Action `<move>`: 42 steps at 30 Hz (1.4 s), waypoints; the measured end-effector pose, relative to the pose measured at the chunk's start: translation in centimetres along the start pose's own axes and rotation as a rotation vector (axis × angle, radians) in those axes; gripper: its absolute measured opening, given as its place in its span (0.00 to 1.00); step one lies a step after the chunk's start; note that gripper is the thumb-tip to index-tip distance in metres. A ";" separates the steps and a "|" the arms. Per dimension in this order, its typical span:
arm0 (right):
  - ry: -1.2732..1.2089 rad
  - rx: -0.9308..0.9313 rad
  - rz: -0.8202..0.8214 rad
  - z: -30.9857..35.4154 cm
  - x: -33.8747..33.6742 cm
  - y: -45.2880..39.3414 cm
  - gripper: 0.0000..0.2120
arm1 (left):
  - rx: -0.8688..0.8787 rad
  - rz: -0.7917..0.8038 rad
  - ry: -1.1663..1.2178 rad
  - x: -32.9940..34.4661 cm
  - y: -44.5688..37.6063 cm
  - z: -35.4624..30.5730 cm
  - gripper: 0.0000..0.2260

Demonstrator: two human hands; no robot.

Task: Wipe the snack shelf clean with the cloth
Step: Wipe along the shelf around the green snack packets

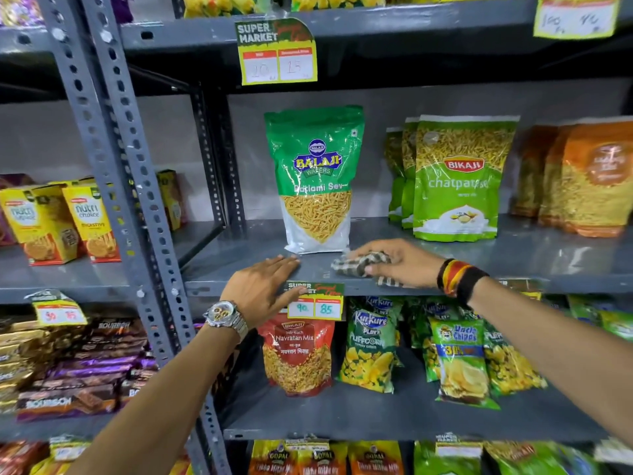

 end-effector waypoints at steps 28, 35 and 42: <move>0.218 0.177 -0.406 -4.9 -8.6 -14.8 0.14 | 0.471 0.107 0.102 1.2 -6.2 -3.7 0.27; 0.320 0.268 -0.335 -10.0 -8.2 -23.9 0.13 | 0.466 0.135 0.144 1.8 -6.3 -3.5 0.28; 0.291 0.287 -0.126 -10.9 -6.5 -24.4 0.19 | 0.469 0.109 0.122 2.5 -6.2 -3.2 0.28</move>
Point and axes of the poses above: each hand's wrist, its own y-axis away from the middle knuckle, its own x-axis out of the palm, z = x × y, the point moved 4 cm from there along -y, towards the middle knuckle, and after that the axes turned 9 degrees about x, right-handed, at the moved point
